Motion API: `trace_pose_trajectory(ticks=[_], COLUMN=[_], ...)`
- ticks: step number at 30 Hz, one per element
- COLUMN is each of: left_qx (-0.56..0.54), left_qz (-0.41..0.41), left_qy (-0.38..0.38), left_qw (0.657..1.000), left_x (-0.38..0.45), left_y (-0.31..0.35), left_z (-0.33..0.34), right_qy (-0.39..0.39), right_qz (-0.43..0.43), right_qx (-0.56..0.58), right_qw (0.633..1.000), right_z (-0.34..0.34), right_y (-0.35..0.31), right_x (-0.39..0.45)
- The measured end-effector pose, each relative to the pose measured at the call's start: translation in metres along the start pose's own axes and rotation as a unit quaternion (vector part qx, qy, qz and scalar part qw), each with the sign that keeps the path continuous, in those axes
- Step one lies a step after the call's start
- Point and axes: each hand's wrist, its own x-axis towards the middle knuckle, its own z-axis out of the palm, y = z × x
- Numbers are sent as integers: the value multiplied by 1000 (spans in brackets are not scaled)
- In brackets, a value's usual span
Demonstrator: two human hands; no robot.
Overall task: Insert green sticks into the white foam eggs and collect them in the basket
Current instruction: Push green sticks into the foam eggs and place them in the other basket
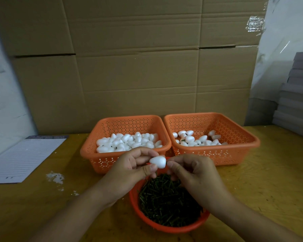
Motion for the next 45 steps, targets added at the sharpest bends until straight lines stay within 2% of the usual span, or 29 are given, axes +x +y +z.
trace_pose_trajectory(ticks=[10, 20, 31, 45], left_qx=[8, 9, 84, 35], left_qz=[-6, 10, 67, 49], left_qy=[30, 54, 102, 88], left_qw=[999, 998, 989, 994], left_x=[-1, 0, 2, 3], left_y=[1, 0, -4, -5], left_z=[4, 9, 6, 5], right_qy=[0, -70, -81, -75], right_qz=[44, 131, 118, 118], right_qx=[50, 92, 88, 90], right_qw=[998, 985, 986, 986], right_z=[-5, -13, -11, -7], right_y=[1, -3, -4, -8], right_x=[7, 21, 21, 16])
